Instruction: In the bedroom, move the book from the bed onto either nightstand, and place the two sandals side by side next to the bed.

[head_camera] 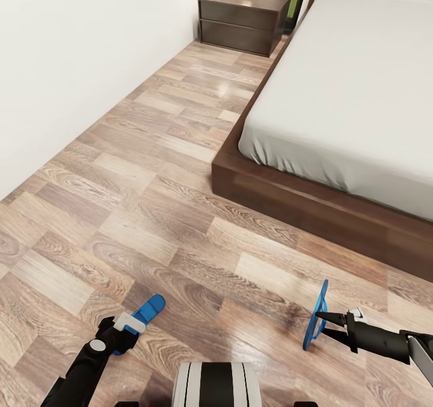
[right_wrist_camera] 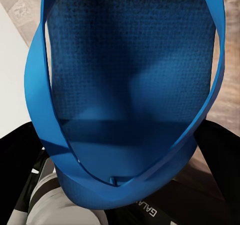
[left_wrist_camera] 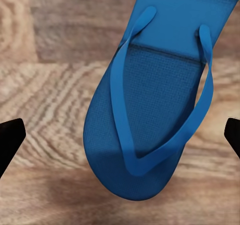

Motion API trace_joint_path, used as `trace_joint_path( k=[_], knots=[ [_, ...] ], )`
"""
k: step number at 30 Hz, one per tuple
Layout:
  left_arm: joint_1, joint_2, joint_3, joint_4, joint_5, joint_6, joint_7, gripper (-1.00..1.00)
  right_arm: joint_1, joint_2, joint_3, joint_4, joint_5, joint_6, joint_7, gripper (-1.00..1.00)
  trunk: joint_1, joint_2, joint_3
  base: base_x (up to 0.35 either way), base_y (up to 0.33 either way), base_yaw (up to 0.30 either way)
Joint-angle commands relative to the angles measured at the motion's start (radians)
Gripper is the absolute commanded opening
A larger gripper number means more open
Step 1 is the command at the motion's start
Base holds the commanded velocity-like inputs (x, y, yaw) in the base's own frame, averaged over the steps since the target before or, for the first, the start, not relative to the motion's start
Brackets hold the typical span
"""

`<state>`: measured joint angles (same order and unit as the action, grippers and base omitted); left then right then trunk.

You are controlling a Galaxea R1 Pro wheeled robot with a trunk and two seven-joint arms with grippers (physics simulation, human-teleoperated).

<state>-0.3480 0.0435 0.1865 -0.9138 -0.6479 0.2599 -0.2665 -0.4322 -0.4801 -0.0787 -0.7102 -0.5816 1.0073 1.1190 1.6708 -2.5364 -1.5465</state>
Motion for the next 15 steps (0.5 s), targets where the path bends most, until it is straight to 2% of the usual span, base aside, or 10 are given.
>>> trace_joint_path(
  k=[1,3,11,15],
  knots=[
    [0.0,-0.001,0.002,-0.002,-0.009,0.002,-0.008,1.0,0.0,0.0,-0.001,0.0,0.002,0.004,0.004,-1.0,0.0,0.0,-0.001,0.0,0.0,0.0],
    [0.0,-0.001,0.002,-0.002,-0.009,0.002,-0.008,1.0,0.0,0.0,-0.001,0.0,0.002,0.004,0.004,-1.0,0.0,0.0,-0.001,0.0,0.0,0.0],
    [0.0,-0.001,0.002,-0.002,-0.009,0.002,-0.008,1.0,0.0,0.0,-0.001,0.001,0.002,0.004,0.004,-1.0,0.003,-0.002,-0.032,0.0,0.0,0.0],
    [0.0,-0.001,0.002,-0.002,-0.009,0.002,-0.008,1.0,0.0,0.0,-0.001,0.001,0.002,0.004,0.004,-1.0,0.003,-0.002,-0.032,0.0,0.0,0.0]
  ],
)
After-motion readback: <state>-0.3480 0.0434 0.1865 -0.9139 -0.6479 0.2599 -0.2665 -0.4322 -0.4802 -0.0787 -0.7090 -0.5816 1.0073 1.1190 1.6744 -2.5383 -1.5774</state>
